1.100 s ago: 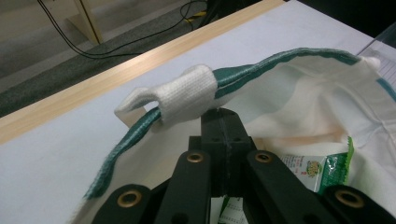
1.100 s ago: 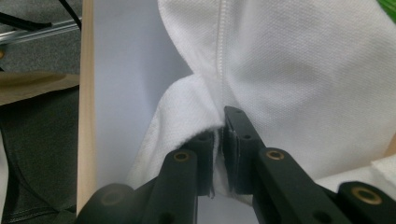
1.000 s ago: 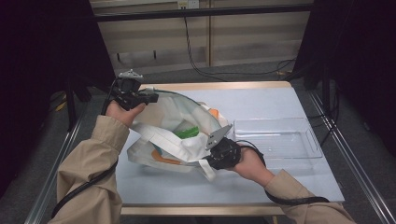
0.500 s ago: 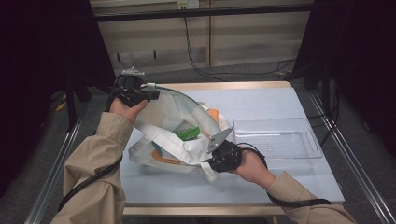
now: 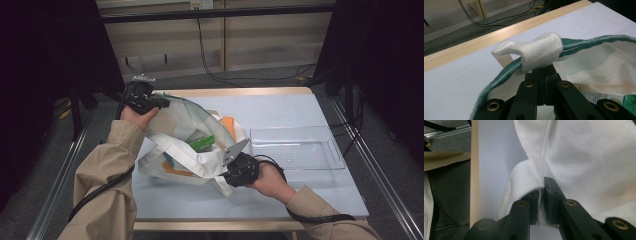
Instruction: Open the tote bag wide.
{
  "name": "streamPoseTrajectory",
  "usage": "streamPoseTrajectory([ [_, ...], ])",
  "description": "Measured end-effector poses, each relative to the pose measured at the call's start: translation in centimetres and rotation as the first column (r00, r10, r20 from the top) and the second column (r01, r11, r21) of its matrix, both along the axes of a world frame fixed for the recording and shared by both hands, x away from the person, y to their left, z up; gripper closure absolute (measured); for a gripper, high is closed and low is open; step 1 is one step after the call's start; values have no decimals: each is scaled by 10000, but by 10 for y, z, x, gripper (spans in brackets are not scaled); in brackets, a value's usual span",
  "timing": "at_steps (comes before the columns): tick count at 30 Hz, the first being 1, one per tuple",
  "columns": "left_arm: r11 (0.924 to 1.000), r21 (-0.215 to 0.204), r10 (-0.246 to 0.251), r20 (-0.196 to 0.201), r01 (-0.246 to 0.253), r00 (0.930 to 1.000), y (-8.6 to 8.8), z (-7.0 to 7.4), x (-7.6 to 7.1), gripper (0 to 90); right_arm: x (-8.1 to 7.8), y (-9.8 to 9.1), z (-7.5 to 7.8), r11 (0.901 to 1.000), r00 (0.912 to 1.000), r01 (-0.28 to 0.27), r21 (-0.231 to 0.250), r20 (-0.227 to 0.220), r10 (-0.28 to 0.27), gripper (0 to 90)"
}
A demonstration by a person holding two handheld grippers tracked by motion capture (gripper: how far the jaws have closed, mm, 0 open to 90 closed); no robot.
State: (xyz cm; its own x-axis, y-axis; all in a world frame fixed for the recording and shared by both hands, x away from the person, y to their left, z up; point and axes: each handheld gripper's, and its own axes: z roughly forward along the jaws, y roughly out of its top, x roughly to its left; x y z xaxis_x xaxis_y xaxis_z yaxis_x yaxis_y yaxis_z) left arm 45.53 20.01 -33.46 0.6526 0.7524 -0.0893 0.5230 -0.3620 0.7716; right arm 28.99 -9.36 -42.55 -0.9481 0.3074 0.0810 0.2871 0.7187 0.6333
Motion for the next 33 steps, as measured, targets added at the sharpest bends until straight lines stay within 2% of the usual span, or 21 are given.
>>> streamPoseTrajectory([
  [4, 9999, 120, -24, -3, 24, 10000, -1, 0, 2, 900, 0, 0, -2, 10000, 10000, -41, -35, 69, 41, 822],
  [8, 10000, 61, 14, 3, -14, 10000, -4, -3, 6, 900, -1, 0, -3, 10000, 10000, -17, -6, 64, 17, 822],
  [12, 10000, 34, -33, -163, 34, 9999, -4, -9, 10, 900, 0, -1, -4, 10000, 10000, 1, 75, -15, -1, 821],
  [17, 9999, 72, -117, -169, 118, 9998, -2, -9, 5, 900, 0, -3, -3, 9998, 10000, 67, 207, 3, -67, 800],
  [23, 9996, -84, -279, -112, 278, 9995, 0, -5, -5, 884, 1, -5, 4, 9993, 9997, 218, 317, -76, -216, 711],
  [25, 9990, 0, -456, -87, 456, 9989, 0, -4, -8, 875, 1, -7, 6, 9987, 9994, 345, 375, -26, -344, 666],
  [27, 9989, -124, -463, -103, 462, 9989, -2, -3, -12, 865, 1, -9, 10, 9986, 9992, 396, 347, 62, -398, 628],
  [33, 9966, -51, -821, -71, 821, 9966, 0, 1, -22, 847, 2, -13, 25, 9984, 9988, 445, 344, 206, -453, 560],
])
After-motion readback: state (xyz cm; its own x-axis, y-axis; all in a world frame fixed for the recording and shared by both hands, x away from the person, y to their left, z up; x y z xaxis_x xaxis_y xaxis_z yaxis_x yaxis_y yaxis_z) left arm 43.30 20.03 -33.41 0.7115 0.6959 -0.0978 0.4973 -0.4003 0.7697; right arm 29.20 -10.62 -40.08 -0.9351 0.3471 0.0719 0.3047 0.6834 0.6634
